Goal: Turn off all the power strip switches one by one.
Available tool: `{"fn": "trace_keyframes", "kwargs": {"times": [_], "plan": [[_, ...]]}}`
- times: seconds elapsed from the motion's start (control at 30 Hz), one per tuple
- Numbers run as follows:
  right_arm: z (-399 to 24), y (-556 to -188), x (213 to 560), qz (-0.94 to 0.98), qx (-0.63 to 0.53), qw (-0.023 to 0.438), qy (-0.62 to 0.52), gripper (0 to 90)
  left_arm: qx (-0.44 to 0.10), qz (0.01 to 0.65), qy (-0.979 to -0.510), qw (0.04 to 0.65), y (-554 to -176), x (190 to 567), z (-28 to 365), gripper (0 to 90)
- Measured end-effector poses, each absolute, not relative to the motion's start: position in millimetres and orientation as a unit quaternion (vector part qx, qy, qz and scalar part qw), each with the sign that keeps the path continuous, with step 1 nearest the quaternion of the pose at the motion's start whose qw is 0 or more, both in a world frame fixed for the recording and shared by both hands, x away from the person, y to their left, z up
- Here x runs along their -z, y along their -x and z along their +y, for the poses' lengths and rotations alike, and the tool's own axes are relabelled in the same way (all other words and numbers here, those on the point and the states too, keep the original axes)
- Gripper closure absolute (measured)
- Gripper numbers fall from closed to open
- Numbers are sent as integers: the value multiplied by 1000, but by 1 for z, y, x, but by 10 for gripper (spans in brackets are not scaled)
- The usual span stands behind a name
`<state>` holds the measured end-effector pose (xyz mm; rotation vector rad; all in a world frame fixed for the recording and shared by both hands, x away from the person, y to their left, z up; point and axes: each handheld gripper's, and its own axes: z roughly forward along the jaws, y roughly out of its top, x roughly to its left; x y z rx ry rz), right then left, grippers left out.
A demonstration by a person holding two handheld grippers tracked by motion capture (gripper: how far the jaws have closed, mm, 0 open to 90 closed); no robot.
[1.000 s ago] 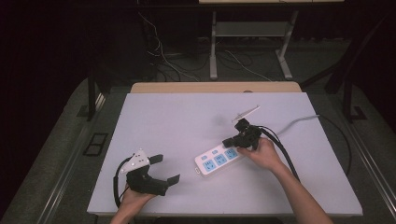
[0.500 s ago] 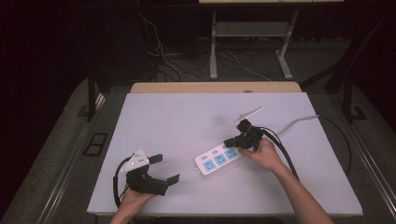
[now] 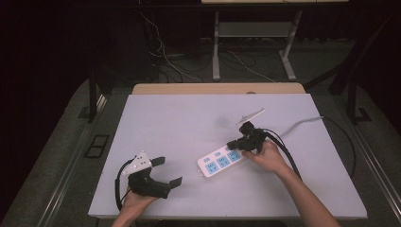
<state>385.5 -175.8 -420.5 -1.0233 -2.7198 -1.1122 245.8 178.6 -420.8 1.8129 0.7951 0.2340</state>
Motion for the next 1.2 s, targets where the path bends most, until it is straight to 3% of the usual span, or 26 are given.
{"fn": "trace_keyframes", "kwargs": {"times": [0.73, 1.2], "plan": [[-175, -386, 412, -873, 364, 21, 325, 898, -96, 338, -762, 544, -247, 422, 181, 0], [-164, -383, 389, -879, 368, 23, 303, 896, -97, 337, -762, 545, -247, 421, 181, 0]]}}
